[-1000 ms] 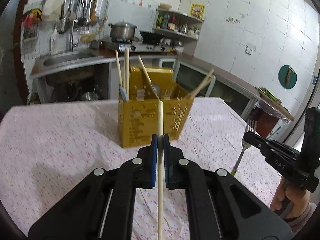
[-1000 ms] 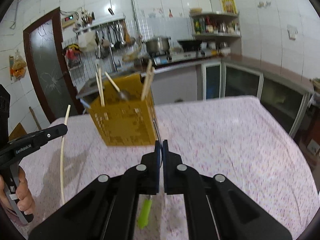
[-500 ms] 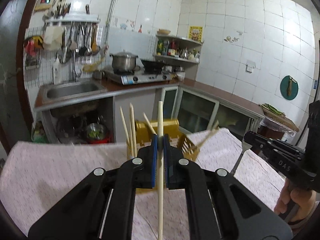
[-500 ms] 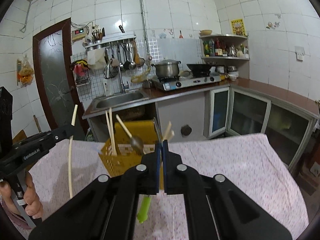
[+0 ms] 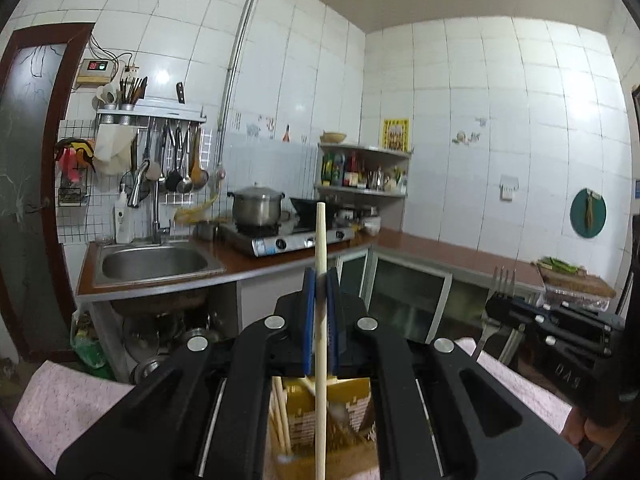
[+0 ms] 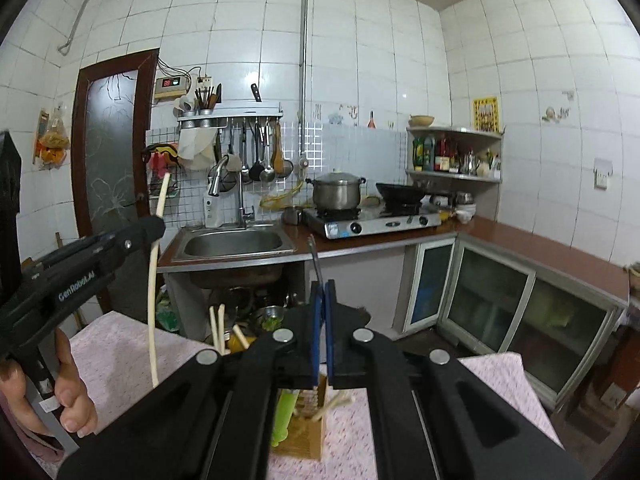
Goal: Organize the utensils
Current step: 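Lift the chopstick and the fork and carry them above the yellow holder, then lower the chopstick and fork into the holder and open both tools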
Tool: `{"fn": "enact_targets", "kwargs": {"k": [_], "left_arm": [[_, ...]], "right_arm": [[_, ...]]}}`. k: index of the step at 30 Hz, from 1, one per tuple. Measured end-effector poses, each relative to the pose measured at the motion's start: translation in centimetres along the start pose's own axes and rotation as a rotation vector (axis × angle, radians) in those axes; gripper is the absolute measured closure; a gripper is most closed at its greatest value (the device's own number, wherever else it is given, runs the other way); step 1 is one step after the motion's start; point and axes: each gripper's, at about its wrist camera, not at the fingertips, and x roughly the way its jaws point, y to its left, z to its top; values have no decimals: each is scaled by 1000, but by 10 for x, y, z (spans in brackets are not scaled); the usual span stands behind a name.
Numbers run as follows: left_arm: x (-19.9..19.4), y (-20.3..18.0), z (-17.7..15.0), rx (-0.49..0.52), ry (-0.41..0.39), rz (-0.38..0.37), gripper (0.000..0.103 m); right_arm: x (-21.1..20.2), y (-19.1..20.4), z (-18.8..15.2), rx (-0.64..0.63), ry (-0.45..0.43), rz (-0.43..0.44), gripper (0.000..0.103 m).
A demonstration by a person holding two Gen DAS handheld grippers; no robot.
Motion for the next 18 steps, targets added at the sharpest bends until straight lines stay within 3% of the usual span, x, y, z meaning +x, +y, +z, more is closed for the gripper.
{"fn": "enact_targets", "kwargs": {"k": [5, 12, 18], "left_arm": [[21, 6, 4, -11, -62, -7, 99], [57, 17, -25, -42, -44, 15, 99], [72, 26, -55, -58, -8, 30, 98]], "right_arm": [[21, 12, 7, -42, -10, -41, 101], [51, 21, -16, -102, 1, -107, 101], [73, 19, -38, -102, 22, -114, 101]]}}
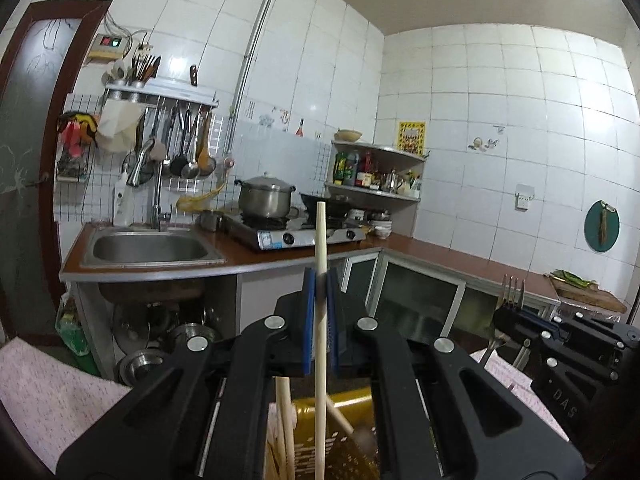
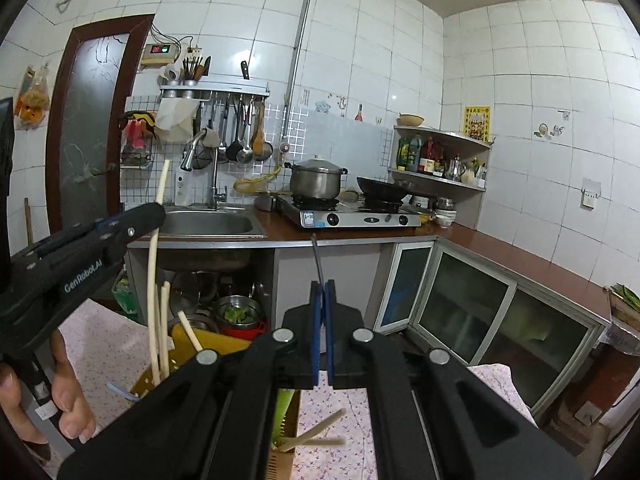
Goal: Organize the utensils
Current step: 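Lower the chopstick and fork into the holder and open both tools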
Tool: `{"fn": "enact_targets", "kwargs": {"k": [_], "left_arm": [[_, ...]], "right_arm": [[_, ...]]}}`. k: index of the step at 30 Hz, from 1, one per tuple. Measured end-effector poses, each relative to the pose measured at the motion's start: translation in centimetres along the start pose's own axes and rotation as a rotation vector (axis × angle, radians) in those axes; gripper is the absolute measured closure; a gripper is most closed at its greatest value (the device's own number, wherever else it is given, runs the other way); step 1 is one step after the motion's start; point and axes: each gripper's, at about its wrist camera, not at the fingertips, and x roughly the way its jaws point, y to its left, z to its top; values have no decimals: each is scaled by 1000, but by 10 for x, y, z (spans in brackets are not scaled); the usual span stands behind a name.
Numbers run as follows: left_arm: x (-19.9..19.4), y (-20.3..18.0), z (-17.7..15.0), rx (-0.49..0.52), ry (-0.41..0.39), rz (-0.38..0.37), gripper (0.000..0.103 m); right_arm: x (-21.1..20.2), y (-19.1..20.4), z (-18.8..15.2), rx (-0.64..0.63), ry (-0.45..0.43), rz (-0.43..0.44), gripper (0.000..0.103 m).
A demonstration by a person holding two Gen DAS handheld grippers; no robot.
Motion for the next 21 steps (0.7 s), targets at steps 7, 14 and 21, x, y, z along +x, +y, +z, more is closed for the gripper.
{"fn": "enact_targets", "kwargs": {"k": [7, 14, 21], "left_arm": [[-10, 0, -25, 40, 35, -3, 98], [-14, 11, -55, 50, 106, 20, 98], [-21, 19, -60, 30, 156, 46, 98]], "right_arm": [[4, 14, -27, -23, 25, 26, 101], [9, 13, -59, 43, 79, 40, 100], [8, 10, -60, 102, 103, 40, 99]]}}
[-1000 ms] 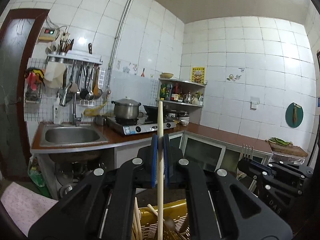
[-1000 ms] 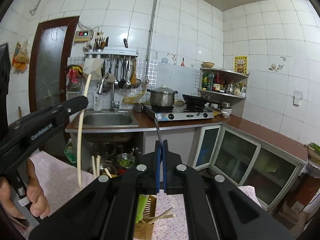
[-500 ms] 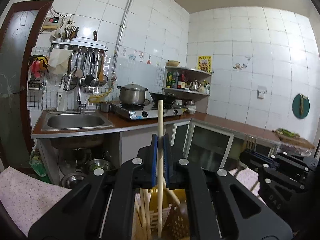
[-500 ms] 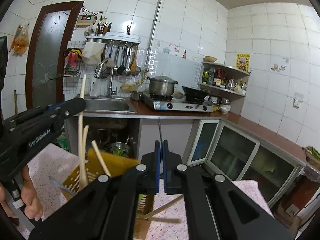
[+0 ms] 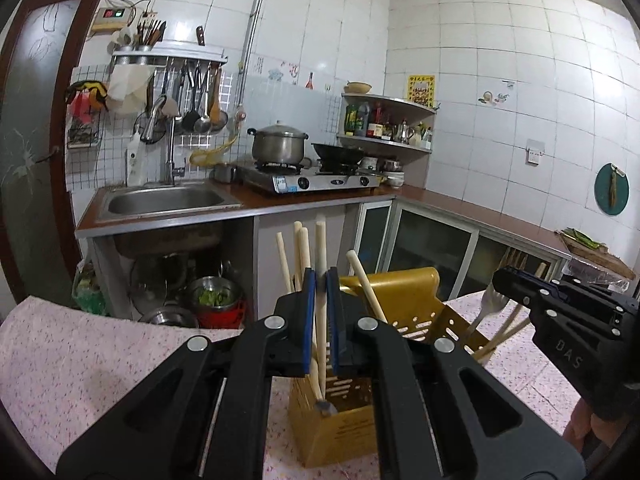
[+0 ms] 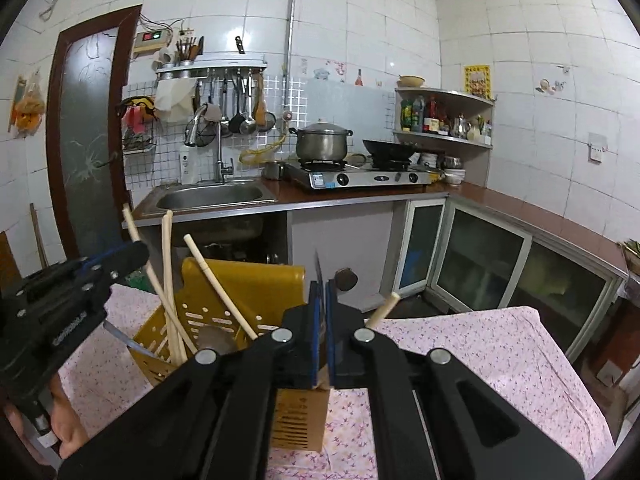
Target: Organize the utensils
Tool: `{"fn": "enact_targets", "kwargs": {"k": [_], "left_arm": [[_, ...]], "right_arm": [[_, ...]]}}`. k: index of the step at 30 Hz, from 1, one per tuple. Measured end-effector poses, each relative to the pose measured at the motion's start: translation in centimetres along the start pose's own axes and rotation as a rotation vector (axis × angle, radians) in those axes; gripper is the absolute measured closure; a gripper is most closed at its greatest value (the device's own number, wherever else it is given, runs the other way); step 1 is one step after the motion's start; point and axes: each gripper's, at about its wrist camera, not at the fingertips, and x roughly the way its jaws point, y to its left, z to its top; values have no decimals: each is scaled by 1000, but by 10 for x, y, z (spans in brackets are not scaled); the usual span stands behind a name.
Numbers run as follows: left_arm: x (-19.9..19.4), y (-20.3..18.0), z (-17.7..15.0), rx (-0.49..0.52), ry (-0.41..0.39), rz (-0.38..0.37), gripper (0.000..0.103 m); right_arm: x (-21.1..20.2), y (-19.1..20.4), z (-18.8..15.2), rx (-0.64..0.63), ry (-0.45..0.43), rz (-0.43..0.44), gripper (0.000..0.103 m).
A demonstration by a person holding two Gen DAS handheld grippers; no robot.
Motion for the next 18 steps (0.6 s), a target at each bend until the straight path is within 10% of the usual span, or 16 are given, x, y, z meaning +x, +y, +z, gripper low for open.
{"fn": "enact_targets", "kwargs": {"k": [4, 6, 9, 18], "left_arm": [[-21, 2, 10, 7, 5, -7, 92], [-35, 5, 16, 6, 4, 3, 60], [-66, 11, 20, 3, -20, 29, 30], [-163, 27, -13, 10, -25, 62, 5]], "right_arm": [[-11, -4, 4, 7, -1, 10, 99], [-20, -9, 8, 25, 10, 13, 97], [-34, -17, 10, 39, 13, 16, 45], [-104, -22, -23, 39, -7, 0, 19]]}}
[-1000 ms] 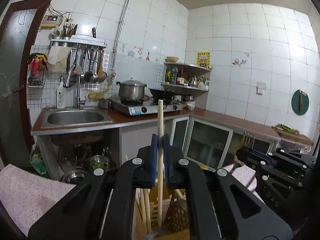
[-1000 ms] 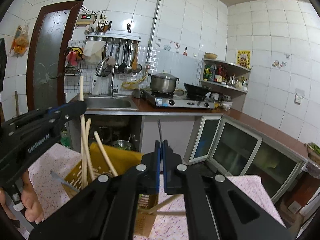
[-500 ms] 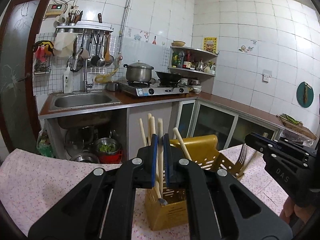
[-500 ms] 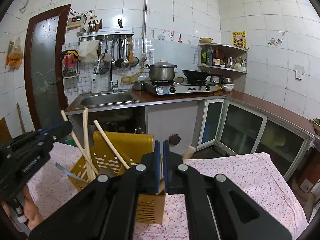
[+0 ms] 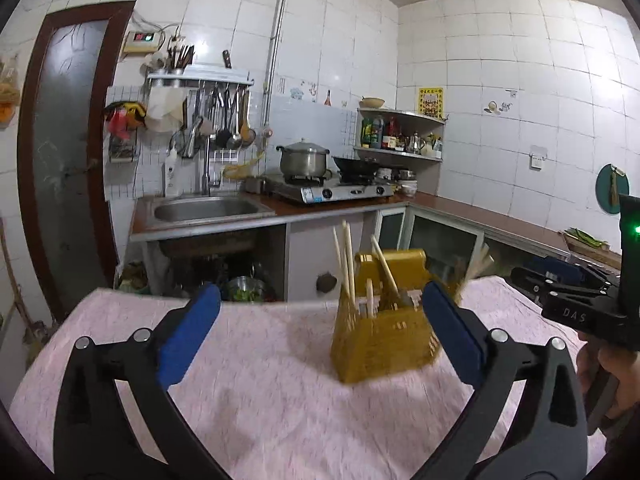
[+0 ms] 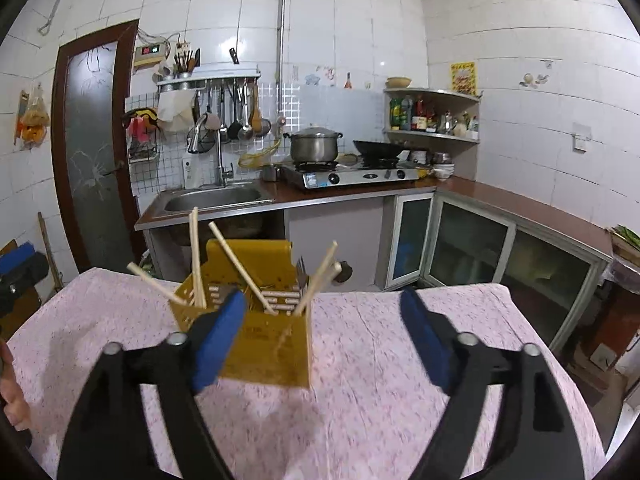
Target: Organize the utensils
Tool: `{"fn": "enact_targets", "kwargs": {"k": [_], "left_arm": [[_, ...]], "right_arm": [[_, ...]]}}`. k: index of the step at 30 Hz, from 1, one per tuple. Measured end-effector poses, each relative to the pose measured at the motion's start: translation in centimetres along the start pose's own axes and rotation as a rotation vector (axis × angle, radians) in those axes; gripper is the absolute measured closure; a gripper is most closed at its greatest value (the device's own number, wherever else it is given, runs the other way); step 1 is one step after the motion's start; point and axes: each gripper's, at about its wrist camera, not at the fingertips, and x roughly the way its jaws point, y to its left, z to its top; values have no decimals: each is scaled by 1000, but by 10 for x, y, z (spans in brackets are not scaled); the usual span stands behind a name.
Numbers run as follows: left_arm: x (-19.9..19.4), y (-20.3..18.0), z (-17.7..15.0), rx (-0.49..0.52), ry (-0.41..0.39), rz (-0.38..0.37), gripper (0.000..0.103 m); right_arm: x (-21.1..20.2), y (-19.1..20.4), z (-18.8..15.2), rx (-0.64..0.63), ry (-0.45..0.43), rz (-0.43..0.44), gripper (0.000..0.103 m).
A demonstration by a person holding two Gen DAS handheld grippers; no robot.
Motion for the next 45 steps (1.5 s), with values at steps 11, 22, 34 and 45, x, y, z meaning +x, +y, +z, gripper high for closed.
{"fn": "enact_targets", "kwargs": {"k": [11, 22, 34, 45], "left_arm": [[-87, -17, -64, 26, 7, 48, 5], [-111, -29, -124, 68, -3, 92, 5], [-107, -34, -143, 100, -15, 123, 5], [-112, -32, -141, 91, -49, 123, 5]], "right_arm": [[-95, 29, -66, 3, -57, -14, 4], [-131, 34, -126, 14, -82, -46, 4], [-132, 33, -145, 27, -106, -62, 4], [-135, 36, -148, 12, -111, -69, 4]]}}
